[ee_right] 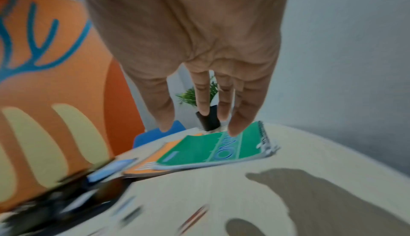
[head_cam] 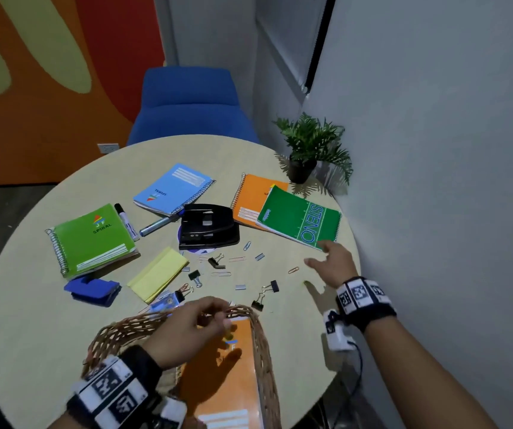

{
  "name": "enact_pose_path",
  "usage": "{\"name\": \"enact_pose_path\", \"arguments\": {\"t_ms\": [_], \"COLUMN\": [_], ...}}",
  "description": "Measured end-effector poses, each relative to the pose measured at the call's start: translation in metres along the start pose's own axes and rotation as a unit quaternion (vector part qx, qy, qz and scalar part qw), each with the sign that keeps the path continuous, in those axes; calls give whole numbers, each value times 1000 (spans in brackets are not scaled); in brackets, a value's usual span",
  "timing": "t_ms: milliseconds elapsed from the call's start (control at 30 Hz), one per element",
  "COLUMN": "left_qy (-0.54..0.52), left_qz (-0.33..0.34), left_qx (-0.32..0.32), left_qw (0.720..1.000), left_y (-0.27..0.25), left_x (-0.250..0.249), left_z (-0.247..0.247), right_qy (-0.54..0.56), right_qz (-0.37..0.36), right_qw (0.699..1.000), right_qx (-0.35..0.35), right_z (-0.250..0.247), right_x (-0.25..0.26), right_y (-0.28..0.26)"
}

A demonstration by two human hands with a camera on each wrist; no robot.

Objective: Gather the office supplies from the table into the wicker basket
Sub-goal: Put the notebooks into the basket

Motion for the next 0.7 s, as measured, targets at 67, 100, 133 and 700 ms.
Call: {"name": "enact_pose_path", "arguments": {"t_ms": [67,100,133,700], "left_qy": [-87,-147,-207,-567], "left_qz": [-9,-25,-47,-263], "left_qx": [6,5,3,-57], "left_qw": [996,989,977,779], "left_y": [40,65,90,271], "left_x": [-29,-42,-55,-67], "left_z": [4,9,14,108], "right_qy": [-44,-61,-74,-248], "right_qz": [-24,-37,-46,-3], "right_qw": [999,997,996,965], "right_qx": [1,5,12,83], "right_z": [-15,-20,-23,-15], "right_x": [5,7,8,-43], "right_y": [51,77,101,228]}}
Point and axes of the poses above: each hand's wrist, its own y-axis towards the middle knuckle, its own z-axis out of the palm, x = y × z, the point moved 7 cm from there along y, towards the middle knuckle, and after that the axes turned 15 degrees about y, right-handed, at the moved point
